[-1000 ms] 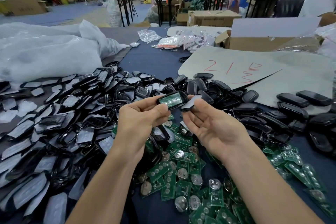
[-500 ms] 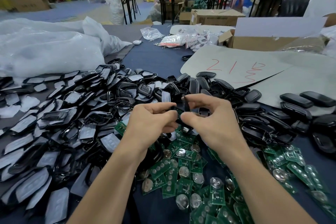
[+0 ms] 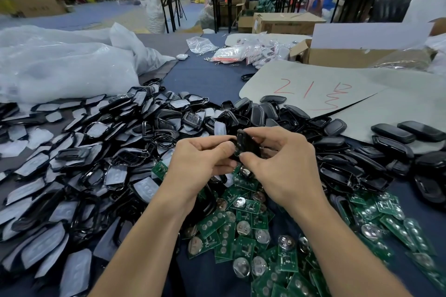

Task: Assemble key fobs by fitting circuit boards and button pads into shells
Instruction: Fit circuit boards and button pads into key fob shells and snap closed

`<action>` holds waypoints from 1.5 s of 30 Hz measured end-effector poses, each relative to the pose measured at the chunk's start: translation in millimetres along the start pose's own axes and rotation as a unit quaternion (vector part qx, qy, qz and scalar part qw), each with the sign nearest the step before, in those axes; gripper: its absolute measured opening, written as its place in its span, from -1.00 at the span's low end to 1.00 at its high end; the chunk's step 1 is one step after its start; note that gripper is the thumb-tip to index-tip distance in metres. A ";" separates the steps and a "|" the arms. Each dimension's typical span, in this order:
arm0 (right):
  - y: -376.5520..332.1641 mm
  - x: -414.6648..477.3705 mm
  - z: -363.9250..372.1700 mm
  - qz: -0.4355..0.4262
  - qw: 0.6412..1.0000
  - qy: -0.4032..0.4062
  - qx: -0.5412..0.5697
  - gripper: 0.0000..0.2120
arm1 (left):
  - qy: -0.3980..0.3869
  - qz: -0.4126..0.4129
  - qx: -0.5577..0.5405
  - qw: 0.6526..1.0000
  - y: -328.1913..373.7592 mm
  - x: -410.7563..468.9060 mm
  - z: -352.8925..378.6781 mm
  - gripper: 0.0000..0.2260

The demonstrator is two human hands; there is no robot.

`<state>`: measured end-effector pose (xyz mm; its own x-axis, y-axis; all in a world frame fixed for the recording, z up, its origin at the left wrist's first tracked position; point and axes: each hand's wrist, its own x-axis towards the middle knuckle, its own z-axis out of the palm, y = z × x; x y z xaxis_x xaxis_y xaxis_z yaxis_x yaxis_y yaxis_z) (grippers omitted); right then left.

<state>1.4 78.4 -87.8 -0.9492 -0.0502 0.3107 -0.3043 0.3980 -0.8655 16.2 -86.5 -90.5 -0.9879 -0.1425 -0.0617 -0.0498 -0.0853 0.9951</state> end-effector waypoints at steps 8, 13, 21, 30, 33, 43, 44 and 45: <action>3.2 -0.2 4.8 -0.020 0.998 -0.045 -0.044 -0.61 | 0.007 -0.019 -0.009 1.000 -2.8 1.9 0.9 -0.77; 2.7 -1.9 7.0 -0.022 0.994 -0.056 -0.093 -0.63 | 0.019 -0.017 0.002 1.000 -3.8 2.3 1.3 -0.72; -3.1 -5.1 9.4 -0.029 0.977 -0.077 -0.195 -0.60 | 0.038 -0.016 0.034 0.999 -9.3 3.4 2.3 -0.73; -4.2 -5.7 12.0 0.001 0.970 -0.077 -0.229 -0.57 | 0.077 0.014 0.114 0.990 -15.0 7.7 2.8 -0.73; -1.2 -4.9 11.7 0.017 0.977 -0.081 -0.199 -0.58 | 0.068 0.006 0.098 0.993 -14.2 7.1 2.9 -0.76; 2.7 -5.2 10.8 -0.024 0.984 -0.072 -0.158 -0.55 | 0.045 0.044 0.086 0.994 -9.7 1.1 5.4 -0.81; 4.1 -4.8 11.1 -0.025 0.986 -0.071 -0.150 -0.56 | 0.056 0.049 0.091 0.993 -10.0 1.5 5.2 -0.78; 5.4 -4.0 11.0 -0.018 0.989 -0.068 -0.127 -0.58 | 0.066 0.052 0.090 0.992 -10.1 2.2 4.9 -0.76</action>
<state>2.6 70.7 -98.1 -0.9451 -0.1846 0.2697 -0.3253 0.6101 -0.7225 13.9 -81.2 -100.3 -0.9615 -0.2710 0.0451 0.0150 0.1119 0.9936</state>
